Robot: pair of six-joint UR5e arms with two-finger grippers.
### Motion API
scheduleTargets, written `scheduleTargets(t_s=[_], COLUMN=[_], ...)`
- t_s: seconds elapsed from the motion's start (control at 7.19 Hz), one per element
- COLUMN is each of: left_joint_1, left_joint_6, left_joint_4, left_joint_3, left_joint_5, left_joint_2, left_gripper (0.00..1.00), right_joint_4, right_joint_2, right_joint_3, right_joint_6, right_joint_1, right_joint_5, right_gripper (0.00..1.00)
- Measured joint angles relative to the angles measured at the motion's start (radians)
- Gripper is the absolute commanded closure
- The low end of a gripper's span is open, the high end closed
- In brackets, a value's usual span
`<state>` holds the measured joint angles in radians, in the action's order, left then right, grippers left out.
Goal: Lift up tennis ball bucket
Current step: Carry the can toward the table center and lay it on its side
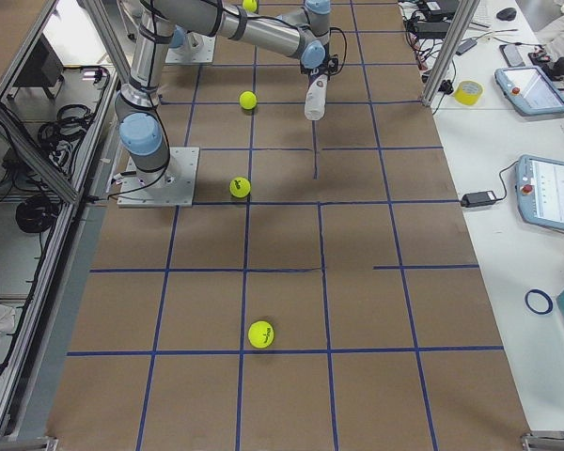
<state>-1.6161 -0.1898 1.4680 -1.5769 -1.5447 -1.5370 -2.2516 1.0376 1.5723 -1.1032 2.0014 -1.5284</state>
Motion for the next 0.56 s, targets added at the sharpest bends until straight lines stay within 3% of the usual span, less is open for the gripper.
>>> scheduleTargets(t_s=[0.42, 0.56], left_joint_1=[0.003, 0.004], left_joint_6=[0.000, 0.000], left_joint_4=[0.000, 0.000], left_joint_3=[0.000, 0.000], left_joint_5=[0.000, 0.000], left_joint_2=[0.000, 0.000], left_gripper=[0.00, 0.00], right_joint_4=[-0.078, -0.093], right_joint_2=[-0.068, -0.082], right_joint_3=[-0.003, -0.005], right_joint_6=[0.008, 0.009], right_joint_1=[0.047, 0.057], right_joint_5=[0.046, 0.060], right_gripper=[0.59, 0.08])
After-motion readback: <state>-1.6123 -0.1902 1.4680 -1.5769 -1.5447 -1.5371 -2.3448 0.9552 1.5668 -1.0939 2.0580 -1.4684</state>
